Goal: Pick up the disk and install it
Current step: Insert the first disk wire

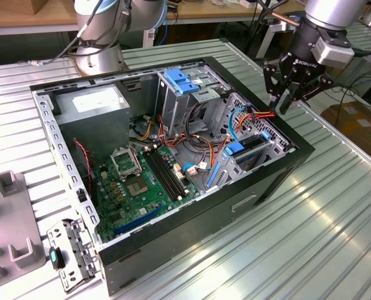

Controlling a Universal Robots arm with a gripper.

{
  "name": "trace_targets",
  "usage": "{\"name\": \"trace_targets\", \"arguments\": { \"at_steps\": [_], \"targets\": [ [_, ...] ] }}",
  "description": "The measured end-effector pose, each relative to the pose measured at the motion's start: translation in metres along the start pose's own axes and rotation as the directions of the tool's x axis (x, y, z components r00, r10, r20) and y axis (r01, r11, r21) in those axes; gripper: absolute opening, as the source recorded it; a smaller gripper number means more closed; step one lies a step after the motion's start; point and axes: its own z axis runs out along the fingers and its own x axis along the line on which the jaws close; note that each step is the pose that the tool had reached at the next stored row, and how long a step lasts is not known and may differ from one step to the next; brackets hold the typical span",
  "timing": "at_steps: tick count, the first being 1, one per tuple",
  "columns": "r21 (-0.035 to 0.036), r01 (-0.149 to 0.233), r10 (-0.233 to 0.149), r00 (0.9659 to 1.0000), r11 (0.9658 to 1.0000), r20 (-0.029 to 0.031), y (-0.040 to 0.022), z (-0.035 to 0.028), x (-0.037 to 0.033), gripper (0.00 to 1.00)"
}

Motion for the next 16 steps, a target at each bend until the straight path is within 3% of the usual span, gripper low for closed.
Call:
{"name": "trace_targets", "arguments": {
  "at_steps": [4, 7, 9, 11, 16],
  "targets": [
    [0.0027, 0.057, -0.057, 0.9983, 0.9983, -0.0010, -0.0004, 0.0052, -0.0004, 0.31],
    [0.0038, 0.080, -0.080, 0.9968, 0.9968, -0.0015, -0.0030, 0.0097, -0.0015, 0.31],
    [0.0039, 0.082, -0.082, 0.9966, 0.9966, -0.0015, -0.0033, 0.0098, -0.0015, 0.30],
    [0.0040, 0.082, -0.082, 0.9966, 0.9966, -0.0015, -0.0033, 0.0097, -0.0015, 0.17],
    [0.0035, 0.082, -0.082, 0.9966, 0.9966, -0.0018, -0.0032, 0.0040, -0.0012, 0.17]
  ]
}}
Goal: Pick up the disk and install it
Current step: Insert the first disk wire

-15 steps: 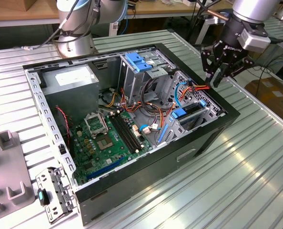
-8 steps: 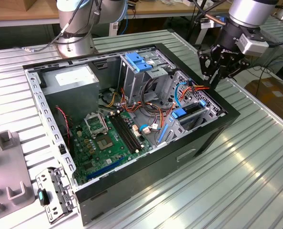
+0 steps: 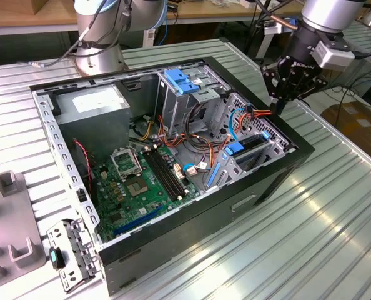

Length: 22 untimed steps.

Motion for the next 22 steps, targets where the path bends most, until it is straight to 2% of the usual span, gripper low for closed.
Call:
{"name": "trace_targets", "arguments": {
  "at_steps": [9, 13, 17, 19, 22],
  "targets": [
    [-0.0003, -0.002, 0.002, 1.0000, 1.0000, -0.0002, 0.0011, -0.0012, -0.0017, 0.17],
    [-0.0014, -0.030, 0.030, 0.9996, 0.9996, 0.0004, 0.0027, -0.0012, -0.0041, 0.17],
    [-0.0021, -0.040, 0.040, 0.9992, 0.9992, 0.0006, 0.0079, -0.0015, -0.0120, 0.17],
    [-0.0036, -0.071, 0.071, 0.9975, 0.9975, 0.0009, 0.0084, -0.0015, -0.0127, 0.17],
    [-0.0062, -0.122, 0.122, 0.9925, 0.9925, 0.0015, 0.0090, -0.0016, -0.0137, 0.17]
  ]
}}
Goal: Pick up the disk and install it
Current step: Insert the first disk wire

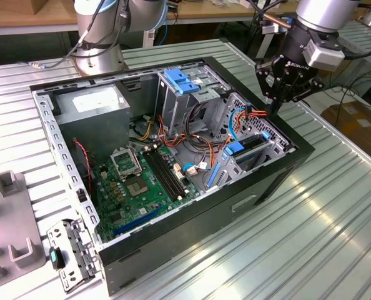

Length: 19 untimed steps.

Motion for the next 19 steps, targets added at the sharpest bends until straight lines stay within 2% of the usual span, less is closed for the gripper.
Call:
{"name": "trace_targets", "arguments": {
  "at_steps": [7, 10, 14, 17, 19],
  "targets": [
    [-0.0011, -0.021, 0.021, 0.9998, 0.9998, 0.0003, 0.0066, -0.0003, -0.0076, 0.17],
    [-0.0034, -0.067, 0.067, 0.9978, 0.9978, 0.0009, 0.0067, -0.0003, -0.0078, 0.17],
    [-0.0065, -0.129, 0.129, 0.9917, 0.9917, 0.0016, 0.0068, -0.0003, -0.0079, 0.17],
    [-0.0079, -0.157, 0.157, 0.9876, 0.9876, 0.0018, 0.0077, -0.0003, -0.0091, 0.17],
    [-0.0084, -0.164, 0.164, 0.9864, 0.9864, 0.0018, 0.0089, -0.0004, -0.0104, 0.17]
  ]
}}
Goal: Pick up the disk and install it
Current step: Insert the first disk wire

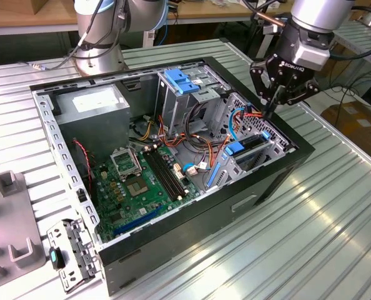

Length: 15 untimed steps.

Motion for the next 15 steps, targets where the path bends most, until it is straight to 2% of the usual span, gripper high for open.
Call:
{"name": "trace_targets", "arguments": {
  "at_steps": [3, 5, 7, 10, 12, 15],
  "targets": [
    [-0.0025, -0.051, 0.051, 0.9987, 0.9987, 0.0007, 0.0000, 0.0001, 0.0000, 0.17],
    [-0.0041, -0.083, 0.083, 0.9965, 0.9965, 0.0011, 0.0000, 0.0001, 0.0000, 0.17],
    [-0.0057, -0.114, 0.114, 0.9935, 0.9935, 0.0014, 0.0000, 0.0001, -0.0001, 0.17],
    [-0.0085, -0.167, 0.167, 0.9859, 0.9859, 0.0019, 0.0000, 0.0002, -0.0001, 0.17],
    [-0.0112, -0.220, 0.220, 0.9756, 0.9755, 0.0021, 0.0000, 0.0003, 0.0000, 0.17],
    [-0.0156, -0.301, 0.302, 0.9534, 0.9533, 0.0023, 0.0000, 0.0005, -0.0001, 0.17]
  ]
}}
